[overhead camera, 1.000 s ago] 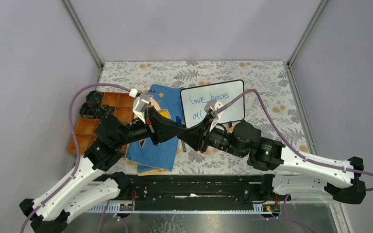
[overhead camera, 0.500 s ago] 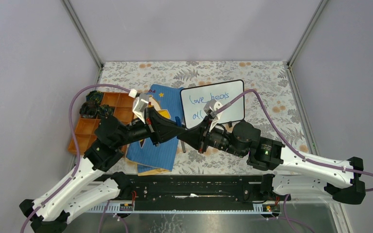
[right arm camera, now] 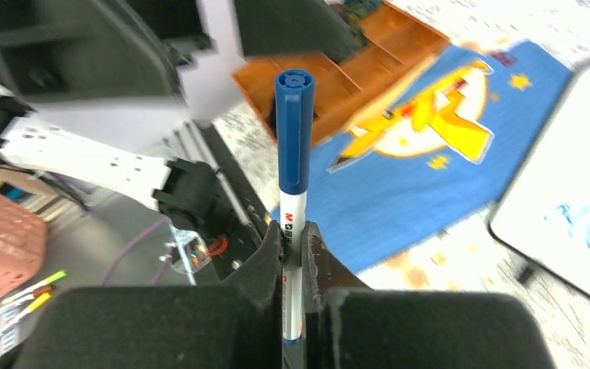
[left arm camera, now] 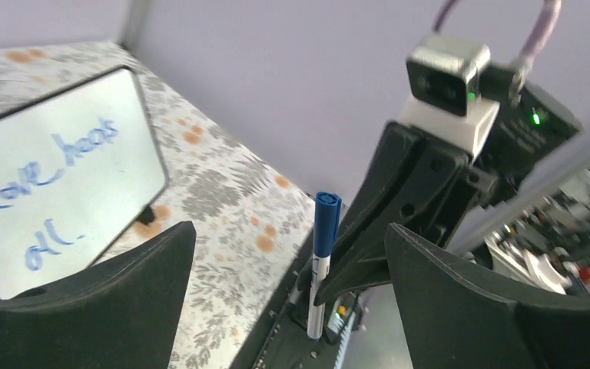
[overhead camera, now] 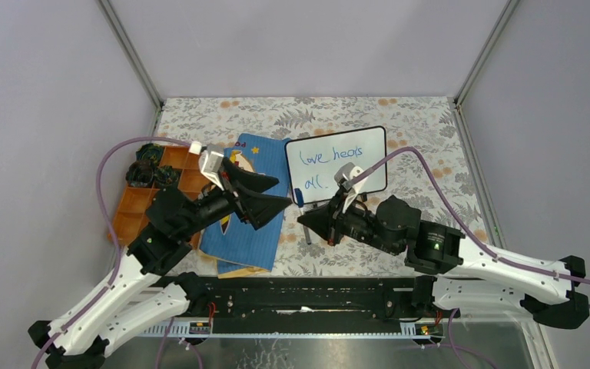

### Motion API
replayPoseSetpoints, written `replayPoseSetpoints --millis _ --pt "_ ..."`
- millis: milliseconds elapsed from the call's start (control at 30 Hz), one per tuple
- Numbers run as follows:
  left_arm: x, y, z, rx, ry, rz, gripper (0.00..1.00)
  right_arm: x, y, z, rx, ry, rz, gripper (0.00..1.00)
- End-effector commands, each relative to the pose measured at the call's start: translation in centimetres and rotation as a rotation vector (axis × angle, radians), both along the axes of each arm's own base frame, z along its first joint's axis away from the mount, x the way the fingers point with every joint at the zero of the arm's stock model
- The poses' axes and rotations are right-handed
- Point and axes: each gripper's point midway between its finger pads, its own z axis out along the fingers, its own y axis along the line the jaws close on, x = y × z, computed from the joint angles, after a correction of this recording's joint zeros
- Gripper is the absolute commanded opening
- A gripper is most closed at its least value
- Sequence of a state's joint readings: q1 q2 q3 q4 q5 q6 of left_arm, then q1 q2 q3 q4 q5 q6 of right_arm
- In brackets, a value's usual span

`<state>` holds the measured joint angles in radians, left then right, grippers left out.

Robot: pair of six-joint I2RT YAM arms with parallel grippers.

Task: Write a sentence on the whiteboard
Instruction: Place the whiteboard marker at the center of the board.

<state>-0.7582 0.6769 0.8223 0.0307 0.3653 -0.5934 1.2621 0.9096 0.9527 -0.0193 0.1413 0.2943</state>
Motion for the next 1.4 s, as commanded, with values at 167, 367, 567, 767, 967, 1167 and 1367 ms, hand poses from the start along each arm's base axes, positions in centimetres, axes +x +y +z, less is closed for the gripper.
replayPoseSetpoints --millis 167,367,567,767,967,1167,1367 --pt "5.9 6.7 0.2 -0.047 0.031 0.515 0.99 5.7 -6.5 -9.3 -0.289 0.192 -0.353 0.00" --pt "7.9 7.0 -1.7 0.106 0.056 0.604 0.99 11.4 -15.9 -14.3 -0.380 0.339 -0.813 0.00" --pt "9.5 6.3 -2.7 0.169 0.061 0.631 0.99 13.6 -24.2 -16.9 -0.343 0.506 -1.109 0.00" --pt "10.9 6.2 -3.6 0.223 -0.030 0.667 0.99 16.6 -29.6 -19.7 -0.289 0.611 -1.340 0.00" --pt "11.9 6.7 -7.8 0.323 -0.035 0.716 0.99 19.5 -31.7 -18.9 -0.339 0.603 -1.447 0.00" --pt "11.1 5.8 -7.0 0.282 -0.032 0.649 0.99 23.1 -34.3 -18.8 -0.575 0.560 -1.486 0.00" --pt "10.0 5.8 -6.1 0.235 -0.039 0.612 0.99 25.2 -34.7 -22.7 -0.656 0.682 -1.367 0.00"
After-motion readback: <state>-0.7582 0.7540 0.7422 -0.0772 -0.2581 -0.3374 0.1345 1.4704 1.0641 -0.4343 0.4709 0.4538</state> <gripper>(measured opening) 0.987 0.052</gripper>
